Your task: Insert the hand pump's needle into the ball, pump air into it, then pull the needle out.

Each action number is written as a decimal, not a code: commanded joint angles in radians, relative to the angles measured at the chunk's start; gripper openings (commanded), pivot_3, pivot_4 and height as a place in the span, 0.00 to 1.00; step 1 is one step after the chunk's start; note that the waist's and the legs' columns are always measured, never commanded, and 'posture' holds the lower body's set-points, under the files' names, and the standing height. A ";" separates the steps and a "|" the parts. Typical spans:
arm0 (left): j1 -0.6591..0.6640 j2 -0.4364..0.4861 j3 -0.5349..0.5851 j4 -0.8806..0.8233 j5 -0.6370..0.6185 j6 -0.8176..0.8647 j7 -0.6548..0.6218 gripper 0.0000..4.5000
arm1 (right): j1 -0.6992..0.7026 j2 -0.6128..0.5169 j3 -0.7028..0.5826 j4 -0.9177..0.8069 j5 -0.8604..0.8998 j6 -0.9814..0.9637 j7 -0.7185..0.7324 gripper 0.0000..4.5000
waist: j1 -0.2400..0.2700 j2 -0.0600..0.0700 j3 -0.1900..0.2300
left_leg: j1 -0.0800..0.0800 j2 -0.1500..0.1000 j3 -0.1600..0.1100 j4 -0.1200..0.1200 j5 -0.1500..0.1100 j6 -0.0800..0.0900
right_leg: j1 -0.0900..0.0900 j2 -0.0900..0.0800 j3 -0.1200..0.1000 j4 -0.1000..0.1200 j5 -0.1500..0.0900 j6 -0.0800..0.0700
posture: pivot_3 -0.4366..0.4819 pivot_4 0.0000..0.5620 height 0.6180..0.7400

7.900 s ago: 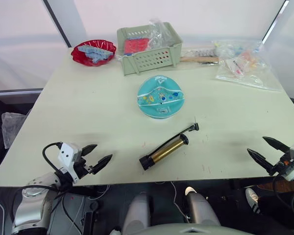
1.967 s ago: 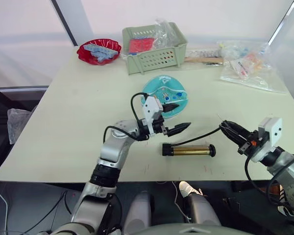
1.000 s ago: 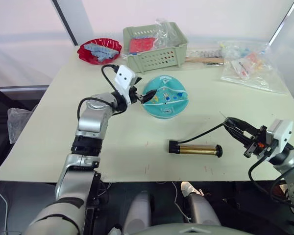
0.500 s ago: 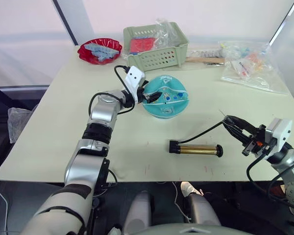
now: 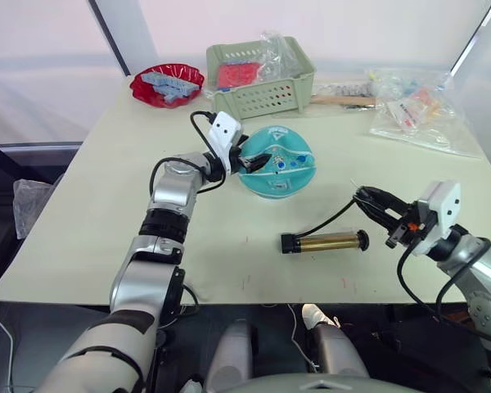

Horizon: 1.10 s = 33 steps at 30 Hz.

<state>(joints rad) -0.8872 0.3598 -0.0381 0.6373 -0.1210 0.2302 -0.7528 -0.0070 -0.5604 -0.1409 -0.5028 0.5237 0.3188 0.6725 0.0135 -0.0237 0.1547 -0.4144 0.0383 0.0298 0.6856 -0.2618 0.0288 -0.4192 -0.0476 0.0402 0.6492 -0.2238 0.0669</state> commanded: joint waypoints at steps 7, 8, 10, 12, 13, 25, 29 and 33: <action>0.010 -0.009 0.018 -0.046 -0.010 -0.024 0.009 0.07 | -0.023 -0.011 -0.005 -0.007 0.008 -0.001 0.029 0.08 | -0.002 0.000 0.000 | 0.000 0.000 0.000 0.000 0.000 0.000 | 0.000 0.000 0.000 0.000 0.000 0.000 | 0.48 0.27 0.97; 0.012 -0.009 0.017 -0.043 -0.009 -0.026 0.009 0.04 | -0.027 -0.013 0.000 -0.007 0.008 0.009 0.028 0.08 | -0.002 0.000 0.000 | 0.000 0.000 0.000 0.000 0.000 0.000 | 0.000 0.000 0.000 0.000 0.000 0.000 | 0.48 0.27 0.97; 0.014 -0.010 0.017 -0.040 -0.007 -0.031 0.011 0.01 | -0.035 -0.013 0.007 -0.009 0.013 0.031 0.021 0.08 | -0.003 0.000 0.000 | 0.000 0.000 0.000 0.000 0.000 0.000 | 0.000 0.000 0.000 0.000 0.000 0.000 | 0.48 0.27 0.97; 0.015 -0.011 0.016 -0.039 -0.007 -0.033 0.012 0.01 | -0.047 -0.014 0.012 -0.012 0.015 0.069 0.003 0.08 | -0.003 0.000 0.000 | 0.000 0.000 0.000 0.000 0.000 0.000 | 0.000 0.000 0.000 0.000 0.000 0.000 | 0.48 0.27 0.97; 0.015 -0.012 0.016 -0.037 -0.006 -0.035 0.012 0.01 | -0.058 -0.018 0.018 -0.014 0.012 0.096 -0.009 0.08 | -0.003 0.000 0.000 | 0.000 0.000 0.000 0.000 0.000 0.000 | 0.000 0.000 0.000 0.000 0.000 0.000 | 0.48 0.27 0.97; 0.019 -0.034 0.001 -0.014 0.010 -0.073 0.030 0.01 | -0.373 -0.057 0.134 -0.010 -0.004 0.568 -0.184 0.08 | 0.000 0.000 0.000 | 0.000 0.000 -0.001 0.000 0.000 0.000 | 0.000 0.000 0.000 0.001 0.000 0.000 | 0.48 0.27 0.97; 0.025 -0.045 0.000 -0.021 0.015 -0.076 0.037 0.01 | -0.496 -0.062 0.176 0.037 0.008 0.724 -0.188 0.08 | 0.001 0.000 0.000 | -0.001 0.000 -0.001 0.000 0.000 0.000 | 0.000 0.000 -0.001 0.000 0.000 0.000 | 0.48 0.27 0.97; 0.037 -0.056 -0.002 -0.026 0.019 -0.084 0.047 0.01 | -0.650 -0.046 0.239 0.106 0.031 0.907 -0.179 0.08 | 0.000 0.000 0.000 | -0.001 0.000 -0.001 0.000 0.000 0.000 | 0.000 0.000 -0.002 0.000 0.000 0.000 | 0.48 0.27 0.97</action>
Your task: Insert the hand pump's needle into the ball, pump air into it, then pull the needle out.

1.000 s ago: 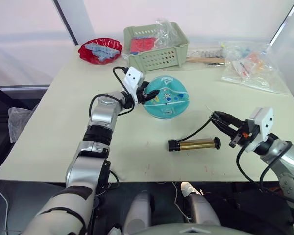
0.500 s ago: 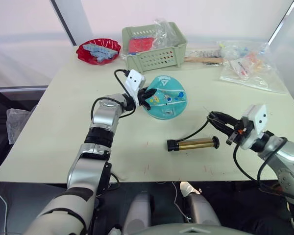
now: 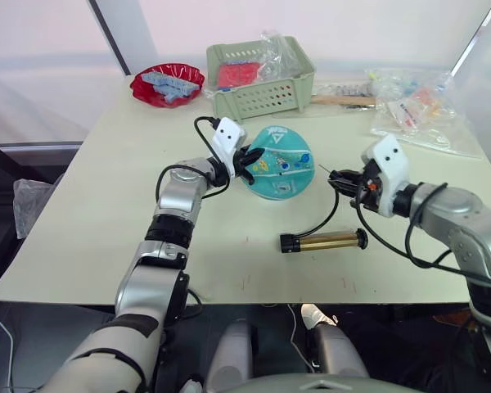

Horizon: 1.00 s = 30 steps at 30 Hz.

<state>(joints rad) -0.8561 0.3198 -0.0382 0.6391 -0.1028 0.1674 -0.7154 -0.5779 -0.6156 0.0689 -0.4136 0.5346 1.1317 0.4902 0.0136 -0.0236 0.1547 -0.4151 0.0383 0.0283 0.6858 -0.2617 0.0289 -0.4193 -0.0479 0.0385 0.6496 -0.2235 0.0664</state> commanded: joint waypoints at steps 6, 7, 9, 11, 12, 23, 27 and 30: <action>0.022 -0.028 -0.001 -0.036 0.005 -0.030 0.025 0.01 | -0.245 0.051 0.097 0.155 0.001 0.200 0.019 0.08 | 0.001 0.000 0.000 | 0.000 0.000 -0.002 0.000 0.000 0.000 | 0.001 0.000 -0.002 0.000 0.000 0.000 | 0.48 0.27 0.97; 0.026 -0.030 -0.002 -0.041 0.006 -0.029 0.027 0.01 | -0.265 0.056 0.108 0.172 -0.006 0.204 0.019 0.08 | 0.001 0.000 0.000 | 0.000 0.000 -0.002 0.000 0.000 0.000 | 0.001 0.000 -0.002 0.000 0.000 0.000 | 0.48 0.27 0.97; 0.036 -0.036 -0.002 -0.052 0.005 -0.028 0.034 0.01 | -0.313 0.073 0.128 0.215 -0.012 0.237 0.021 0.08 | 0.001 0.000 0.000 | -0.001 0.000 -0.003 0.000 0.000 0.000 | 0.001 0.000 -0.003 0.000 0.000 0.000 | 0.48 0.27 0.97; 0.045 -0.041 -0.004 -0.066 0.005 -0.023 0.039 0.01 | -0.352 0.090 0.148 0.254 -0.019 0.260 0.022 0.08 | 0.001 0.000 0.000 | -0.001 0.000 -0.003 0.000 0.000 0.000 | 0.001 -0.001 -0.004 -0.001 0.000 0.000 | 0.48 0.27 0.97; 0.051 -0.044 -0.004 -0.074 0.005 -0.020 0.043 0.01 | -0.373 0.099 0.160 0.277 -0.023 0.277 0.024 0.08 | 0.001 0.000 0.000 | -0.001 0.000 -0.004 0.000 0.000 0.000 | 0.001 -0.001 -0.004 -0.001 0.000 0.000 | 0.48 0.27 0.97; 0.108 -0.057 -0.012 -0.141 0.009 0.011 0.076 0.01 | -0.471 0.189 0.254 0.452 -0.092 0.272 0.025 0.08 | 0.000 0.001 0.000 | -0.001 -0.001 -0.005 -0.001 0.000 0.000 | 0.002 -0.001 -0.006 -0.001 0.000 0.000 | 0.48 0.27 0.97; 0.106 -0.057 -0.017 -0.141 0.012 0.013 0.078 0.01 | -0.495 0.230 0.258 0.530 -0.120 0.246 0.027 0.08 | -0.001 0.001 0.000 | -0.001 -0.001 -0.006 -0.001 0.000 0.000 | 0.003 -0.001 -0.007 -0.002 0.000 0.000 | 0.48 0.27 0.97; 0.106 -0.058 -0.018 -0.138 0.014 0.013 0.078 0.01 | -0.508 0.252 0.260 0.579 -0.144 0.227 0.027 0.08 | 0.000 0.001 0.000 | -0.001 -0.001 -0.006 -0.001 0.000 0.000 | 0.003 -0.001 -0.008 -0.002 0.000 0.000 | 0.48 0.27 0.97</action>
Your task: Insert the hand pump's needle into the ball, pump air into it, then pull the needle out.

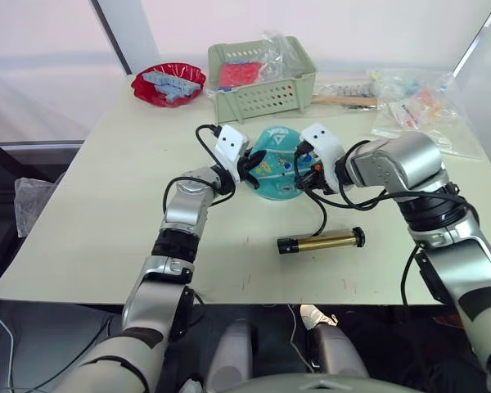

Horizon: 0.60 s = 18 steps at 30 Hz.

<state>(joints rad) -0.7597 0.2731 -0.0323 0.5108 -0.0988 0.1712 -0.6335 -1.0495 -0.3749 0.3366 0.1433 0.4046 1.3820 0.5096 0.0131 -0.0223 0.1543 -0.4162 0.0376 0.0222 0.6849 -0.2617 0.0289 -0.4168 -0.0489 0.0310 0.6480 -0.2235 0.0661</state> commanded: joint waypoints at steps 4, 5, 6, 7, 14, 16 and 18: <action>0.011 -0.013 -0.025 -0.010 0.010 0.009 -0.004 0.01 | -0.046 0.042 -0.025 0.076 -0.042 -0.054 0.002 0.08 | 0.000 0.000 0.000 | 0.000 0.000 0.000 0.000 0.000 0.000 | 0.000 0.000 0.000 0.000 0.000 0.000 | 0.48 0.27 0.97; 0.011 -0.013 -0.025 -0.010 0.010 0.009 -0.004 0.01 | -0.048 0.047 -0.026 0.085 -0.049 -0.061 0.004 0.08 | 0.000 0.000 0.000 | 0.000 0.000 0.000 0.000 0.000 0.000 | 0.000 0.000 0.000 0.000 0.000 0.000 | 0.48 0.27 0.97; 0.010 -0.014 -0.025 -0.009 0.011 0.009 -0.003 0.01 | -0.050 0.051 -0.026 0.096 -0.056 -0.067 0.006 0.08 | 0.000 0.000 0.000 | 0.000 0.000 0.000 0.000 0.000 0.000 | 0.000 0.000 0.000 0.000 0.000 0.000 | 0.48 0.27 0.97; 0.008 -0.014 -0.024 -0.006 0.011 0.009 -0.003 0.01 | -0.052 0.058 -0.028 0.114 -0.064 -0.078 0.004 0.08 | 0.000 0.000 0.000 | 0.000 0.000 0.000 0.000 0.000 0.000 | 0.000 0.000 0.000 0.000 0.000 0.000 | 0.48 0.27 0.97; 0.017 -0.009 -0.026 -0.017 0.010 0.015 -0.008 0.01 | -0.055 0.083 -0.049 0.175 -0.102 -0.120 -0.005 0.08 | 0.000 0.001 0.000 | 0.000 0.000 0.000 0.000 0.000 0.000 | 0.000 0.000 0.000 -0.001 0.000 0.000 | 0.48 0.27 0.97; 0.016 -0.006 -0.025 -0.013 0.011 0.014 -0.009 0.01 | -0.054 0.085 -0.053 0.181 -0.107 -0.124 -0.007 0.08 | -0.001 0.001 0.000 | 0.000 0.000 0.000 -0.001 0.000 0.000 | 0.000 0.000 0.000 -0.001 0.000 0.000 | 0.48 0.27 0.97; 0.014 -0.005 -0.025 -0.010 0.011 0.014 -0.010 0.01 | -0.053 0.087 -0.060 0.184 -0.111 -0.126 -0.008 0.08 | -0.001 0.001 0.000 | 0.000 0.000 0.000 -0.001 0.000 0.000 | 0.000 0.000 0.000 -0.001 0.000 0.000 | 0.48 0.27 0.97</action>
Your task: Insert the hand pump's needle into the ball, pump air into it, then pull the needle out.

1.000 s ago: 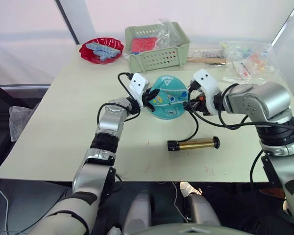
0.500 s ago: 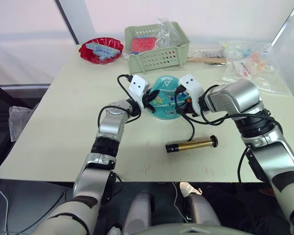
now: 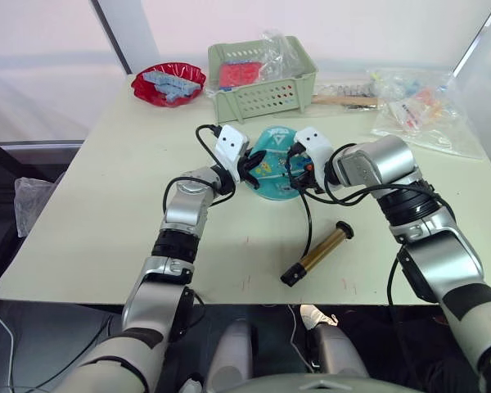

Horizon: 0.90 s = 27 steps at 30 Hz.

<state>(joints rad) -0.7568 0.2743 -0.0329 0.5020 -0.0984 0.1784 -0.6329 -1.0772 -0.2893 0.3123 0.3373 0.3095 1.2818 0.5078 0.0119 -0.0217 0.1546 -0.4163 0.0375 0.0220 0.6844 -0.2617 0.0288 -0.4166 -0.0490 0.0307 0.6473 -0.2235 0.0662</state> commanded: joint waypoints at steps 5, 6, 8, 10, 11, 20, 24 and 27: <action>0.010 -0.006 -0.026 -0.003 0.011 0.009 -0.011 0.01 | -0.030 0.005 -0.045 0.005 -0.026 -0.037 -0.006 0.08 | 0.000 0.000 0.000 | 0.000 0.000 0.000 0.000 0.000 0.000 | 0.000 0.000 0.000 0.000 0.000 0.000 | 0.48 0.27 0.97; 0.010 -0.007 -0.027 -0.004 0.011 0.009 -0.012 0.01 | -0.030 0.006 -0.046 0.009 -0.028 -0.039 -0.005 0.08 | 0.000 0.000 0.000 | 0.000 0.000 0.000 0.000 0.000 0.000 | 0.000 0.000 0.000 0.000 0.000 0.000 | 0.48 0.27 0.97; 0.010 -0.008 -0.027 -0.003 0.011 0.009 -0.012 0.01 | -0.031 0.009 -0.047 0.020 -0.032 -0.042 -0.006 0.08 | -0.001 0.000 0.000 | 0.000 0.000 0.000 0.000 0.000 0.000 | 0.000 0.000 0.000 0.000 0.000 0.000 | 0.48 0.27 0.97; 0.010 -0.009 -0.028 -0.004 0.011 0.010 -0.012 0.01 | -0.031 0.010 -0.046 0.024 -0.035 -0.044 -0.005 0.08 | -0.001 0.000 0.000 | 0.000 0.000 0.000 0.000 0.000 0.000 | 0.000 0.000 0.000 0.000 0.000 0.000 | 0.48 0.27 0.97; 0.010 -0.009 -0.028 -0.005 0.011 0.011 -0.012 0.01 | -0.031 0.010 -0.045 0.025 -0.036 -0.045 -0.003 0.08 | -0.001 0.000 0.000 | 0.000 0.000 0.000 0.000 0.000 0.000 | 0.000 0.000 0.000 0.000 0.000 0.000 | 0.48 0.27 0.97; 0.013 -0.011 -0.029 -0.004 0.011 0.015 -0.013 0.01 | -0.032 0.030 -0.073 0.091 -0.055 -0.063 -0.021 0.08 | -0.002 0.000 0.000 | 0.001 0.000 0.000 0.000 0.000 0.000 | 0.001 0.000 0.000 0.000 0.000 0.000 | 0.48 0.27 0.97; 0.012 -0.009 -0.028 0.000 0.011 0.014 -0.014 0.01 | -0.033 0.036 -0.090 0.114 -0.063 -0.074 -0.028 0.08 | -0.003 0.000 0.000 | 0.001 0.000 0.000 0.000 0.000 0.000 | 0.001 0.000 0.000 0.000 0.000 0.000 | 0.48 0.27 0.97; 0.009 -0.008 -0.027 0.005 0.011 0.012 -0.014 0.01 | -0.035 0.035 -0.097 0.126 -0.068 -0.075 -0.030 0.08 | -0.003 0.000 0.000 | 0.001 0.000 0.000 0.000 0.000 0.000 | 0.001 0.000 0.000 0.000 0.001 -0.001 | 0.48 0.27 0.97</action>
<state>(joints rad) -0.7570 0.2739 -0.0326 0.5020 -0.0983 0.1850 -0.6323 -1.0853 -0.2459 0.2311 0.4523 0.2779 1.2324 0.5056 0.0092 -0.0214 0.1544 -0.4149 0.0376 0.0218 0.6844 -0.2615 0.0285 -0.4157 -0.0489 0.0306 0.6476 -0.2230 0.0655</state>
